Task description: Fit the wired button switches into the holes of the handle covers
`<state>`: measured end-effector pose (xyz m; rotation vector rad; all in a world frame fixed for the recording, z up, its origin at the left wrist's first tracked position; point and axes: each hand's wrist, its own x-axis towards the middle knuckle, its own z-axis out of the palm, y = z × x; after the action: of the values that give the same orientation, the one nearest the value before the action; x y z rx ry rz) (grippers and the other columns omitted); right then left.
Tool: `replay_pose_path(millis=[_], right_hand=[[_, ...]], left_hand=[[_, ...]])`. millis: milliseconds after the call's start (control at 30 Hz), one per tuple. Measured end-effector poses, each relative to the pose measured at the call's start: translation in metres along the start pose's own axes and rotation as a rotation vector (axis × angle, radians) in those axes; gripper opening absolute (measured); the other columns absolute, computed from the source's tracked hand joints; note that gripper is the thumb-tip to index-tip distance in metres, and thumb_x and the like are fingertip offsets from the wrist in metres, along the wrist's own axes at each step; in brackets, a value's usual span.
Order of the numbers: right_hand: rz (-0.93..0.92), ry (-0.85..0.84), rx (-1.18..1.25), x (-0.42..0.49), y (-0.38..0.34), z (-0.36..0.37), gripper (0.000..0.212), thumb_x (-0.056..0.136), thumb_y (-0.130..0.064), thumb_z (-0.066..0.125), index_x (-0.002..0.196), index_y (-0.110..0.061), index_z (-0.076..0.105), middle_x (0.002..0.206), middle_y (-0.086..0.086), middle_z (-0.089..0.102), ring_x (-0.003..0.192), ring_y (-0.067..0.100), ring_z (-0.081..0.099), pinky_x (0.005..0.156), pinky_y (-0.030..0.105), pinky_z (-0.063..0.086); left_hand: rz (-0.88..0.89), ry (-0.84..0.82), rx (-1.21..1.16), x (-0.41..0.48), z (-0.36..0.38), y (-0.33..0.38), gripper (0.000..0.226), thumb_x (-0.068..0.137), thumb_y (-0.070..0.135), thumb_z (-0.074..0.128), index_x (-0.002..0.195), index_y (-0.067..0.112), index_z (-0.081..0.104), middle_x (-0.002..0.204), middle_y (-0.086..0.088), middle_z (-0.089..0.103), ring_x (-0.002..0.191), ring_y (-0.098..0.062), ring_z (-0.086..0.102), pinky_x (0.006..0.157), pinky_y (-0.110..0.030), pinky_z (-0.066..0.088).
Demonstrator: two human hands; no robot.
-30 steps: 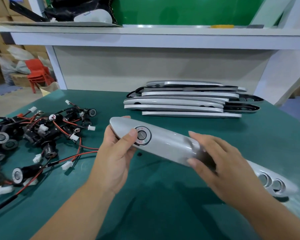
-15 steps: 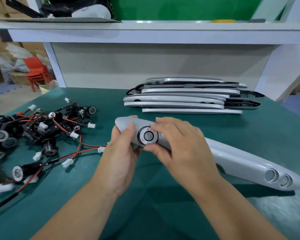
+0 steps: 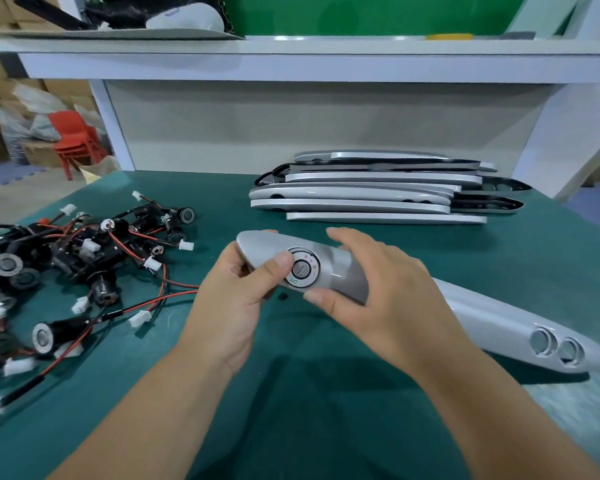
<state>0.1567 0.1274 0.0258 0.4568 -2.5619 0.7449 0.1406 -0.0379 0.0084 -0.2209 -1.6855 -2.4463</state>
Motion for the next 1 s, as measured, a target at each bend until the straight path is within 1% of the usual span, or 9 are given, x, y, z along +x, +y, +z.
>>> replay_pose_path(millis=[133,267,367,533,667,767,833,933,1000], right_hand=[[0.106,-0.061,-0.115,0.001,0.003,0.001,0.08,0.063,-0.087,0.024,0.123,-0.04,0.048,0.101,-0.019,0.054,0.102,0.008,0.049,0.09,0.031,0.031],[0.143,-0.071,-0.211,0.001,0.004,0.007,0.07,0.063,-0.086,0.024,0.108,-0.04,0.051,0.091,-0.017,0.049,0.093,0.008,0.045,0.081,0.031,0.027],[0.127,-0.068,-0.27,0.0,0.005,0.01,0.067,0.067,-0.083,0.02,0.107,-0.038,0.049,0.093,-0.016,0.05,0.094,0.011,0.046,0.077,0.031,0.023],[0.129,-0.083,-0.243,0.0,0.005,0.011,0.059,0.071,-0.077,0.022,0.105,-0.037,0.049,0.091,-0.016,0.049,0.093,0.011,0.044,0.079,0.03,0.022],[0.145,-0.138,-0.224,0.0,0.011,0.01,0.049,0.078,-0.072,0.026,0.106,-0.038,0.049,0.088,-0.016,0.045,0.087,0.009,0.036,0.082,0.03,0.024],[0.157,-0.175,-0.223,0.0,0.013,0.01,0.044,0.082,-0.069,0.028,0.106,-0.038,0.049,0.088,-0.016,0.045,0.089,0.009,0.037,0.083,0.031,0.024],[0.167,-0.168,-0.222,0.001,0.012,0.01,0.046,0.08,-0.07,0.028,0.105,-0.038,0.049,0.089,-0.016,0.046,0.089,0.009,0.038,0.083,0.031,0.023],[0.188,-0.145,-0.207,0.0,0.008,0.009,0.051,0.074,-0.073,0.025,0.104,-0.038,0.049,0.093,-0.016,0.05,0.094,0.01,0.041,0.086,0.03,0.023],[0.195,-0.143,-0.199,-0.001,0.007,0.009,0.055,0.072,-0.074,0.022,0.104,-0.038,0.049,0.095,-0.016,0.051,0.098,0.01,0.043,0.093,0.033,0.024]], left_hand=[[-0.032,0.002,0.067,-0.002,0.002,-0.006,0.037,0.062,0.027,0.072,0.095,0.013,0.063,0.089,-0.001,0.073,0.083,-0.013,0.067,0.078,-0.026,0.052],[-0.059,0.002,0.098,-0.004,0.003,-0.009,0.04,0.059,0.033,0.074,0.094,0.014,0.064,0.09,-0.001,0.075,0.084,-0.013,0.069,0.077,-0.026,0.052],[-0.07,0.011,0.145,-0.005,0.004,-0.008,0.043,0.056,0.038,0.074,0.092,0.016,0.065,0.089,0.001,0.075,0.084,-0.012,0.069,0.079,-0.027,0.05],[-0.114,-0.024,0.134,-0.004,0.003,-0.006,0.035,0.059,0.03,0.072,0.09,0.015,0.065,0.088,0.002,0.075,0.081,-0.009,0.069,0.074,-0.02,0.052],[-0.2,-0.045,0.16,-0.004,-0.001,-0.007,0.037,0.059,0.027,0.073,0.094,0.015,0.068,0.096,-0.003,0.074,0.088,-0.017,0.059,0.089,-0.033,0.044],[-0.209,-0.047,0.175,-0.005,-0.001,-0.009,0.04,0.059,0.028,0.073,0.096,0.013,0.068,0.098,-0.003,0.075,0.09,-0.015,0.064,0.088,-0.031,0.049],[-0.19,-0.051,0.206,-0.005,0.0,-0.009,0.041,0.06,0.029,0.073,0.097,0.014,0.068,0.097,-0.001,0.075,0.089,-0.011,0.068,0.083,-0.027,0.049],[-0.166,-0.039,0.249,-0.006,0.0,-0.009,0.032,0.069,0.025,0.074,0.098,0.012,0.068,0.098,-0.001,0.075,0.093,-0.014,0.069,0.088,-0.03,0.049],[-0.149,-0.032,0.269,-0.006,0.0,-0.009,0.023,0.076,0.019,0.072,0.097,0.012,0.068,0.098,-0.002,0.075,0.093,-0.014,0.069,0.086,-0.028,0.05]])
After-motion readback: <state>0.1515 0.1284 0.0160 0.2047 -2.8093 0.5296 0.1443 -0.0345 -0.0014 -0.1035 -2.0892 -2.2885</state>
